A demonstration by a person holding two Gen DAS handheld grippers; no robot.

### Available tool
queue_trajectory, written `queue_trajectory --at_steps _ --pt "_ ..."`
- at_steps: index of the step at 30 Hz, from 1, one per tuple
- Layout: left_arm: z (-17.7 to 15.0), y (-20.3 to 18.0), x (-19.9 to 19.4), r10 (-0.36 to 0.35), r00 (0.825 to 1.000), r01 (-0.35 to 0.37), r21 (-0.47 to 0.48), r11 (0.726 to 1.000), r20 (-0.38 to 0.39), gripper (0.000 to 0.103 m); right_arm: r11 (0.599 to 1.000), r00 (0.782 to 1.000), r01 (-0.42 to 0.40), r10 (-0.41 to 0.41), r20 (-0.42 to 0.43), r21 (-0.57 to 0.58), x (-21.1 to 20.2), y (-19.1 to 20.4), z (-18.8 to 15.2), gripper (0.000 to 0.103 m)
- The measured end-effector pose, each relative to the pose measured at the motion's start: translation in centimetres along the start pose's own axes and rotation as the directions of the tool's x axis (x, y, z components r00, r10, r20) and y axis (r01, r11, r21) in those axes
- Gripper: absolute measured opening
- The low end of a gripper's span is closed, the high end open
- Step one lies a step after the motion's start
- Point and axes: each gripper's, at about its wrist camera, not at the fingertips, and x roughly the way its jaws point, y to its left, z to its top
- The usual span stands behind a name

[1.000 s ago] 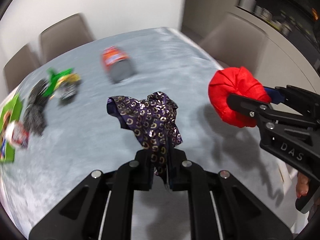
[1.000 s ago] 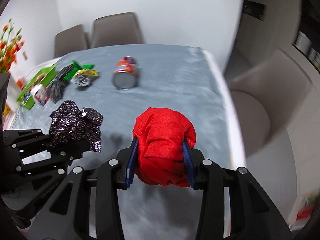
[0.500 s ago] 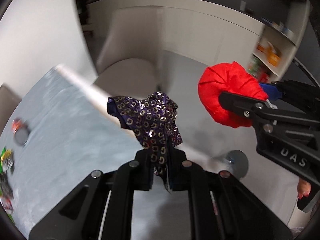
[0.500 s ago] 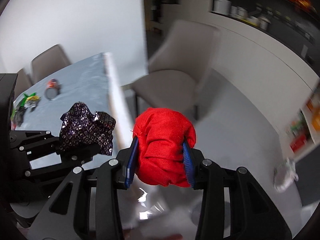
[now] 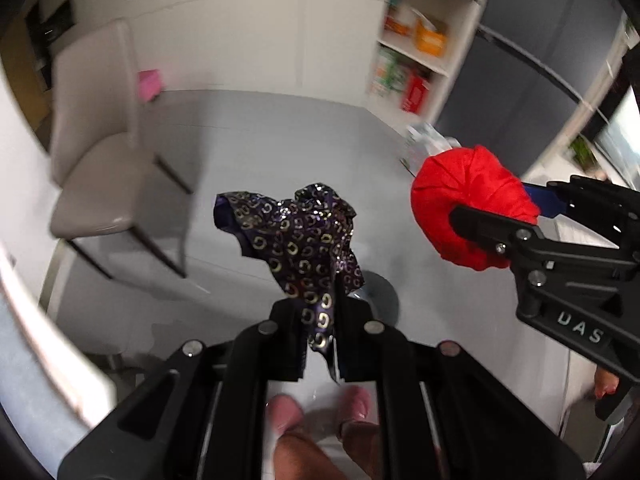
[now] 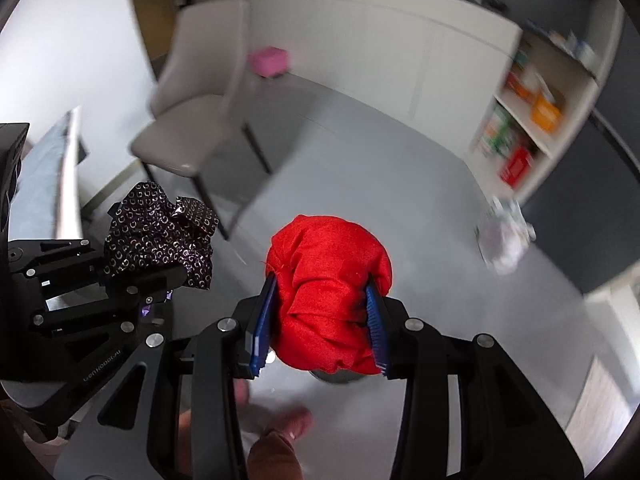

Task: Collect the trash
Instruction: 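Carry the purple fabric and red cloth to the bin and release them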

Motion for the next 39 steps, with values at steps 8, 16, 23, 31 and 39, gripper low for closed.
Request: queue_trajectory --at_steps 8,16,23,31,39 --pt "-1.3 -3.9 9.2 -0.057 0.993 0.068 0.101 0.993 -0.105 0.011 0.984 0.995 0.052 -0.037 -0.088 0.171 7.3 -7.1 -5.9 0.039" --pt "-4.3 -4.4 19.9 -0.073 0.981 0.102 0.157 0.982 -0.178 0.011 0.977 0.989 0.045 -0.014 -0.148 0.208 17.1 -8.9 -10.6 0.042" --pt "-6.4 -4.2 27.0 -0.067 0.977 0.108 0.193 0.975 -0.204 0.011 0.978 0.99 0.017 0.012 -0.141 0.207 23.9 -8.9 -13.4 0.05" --pt "-7.4 -5.1 29.9 -0.087 0.97 0.135 0.205 0.969 -0.229 0.014 0.973 0.989 0.048 -0.016 -0.144 0.225 24.6 -9.6 -14.9 0.059" --pt "-7.0 -6.4 29.7 -0.103 0.973 0.147 0.212 0.966 -0.208 0.064 0.967 0.985 0.09 -0.051 -0.164 0.237 23.2 -10.9 -15.7 0.059"
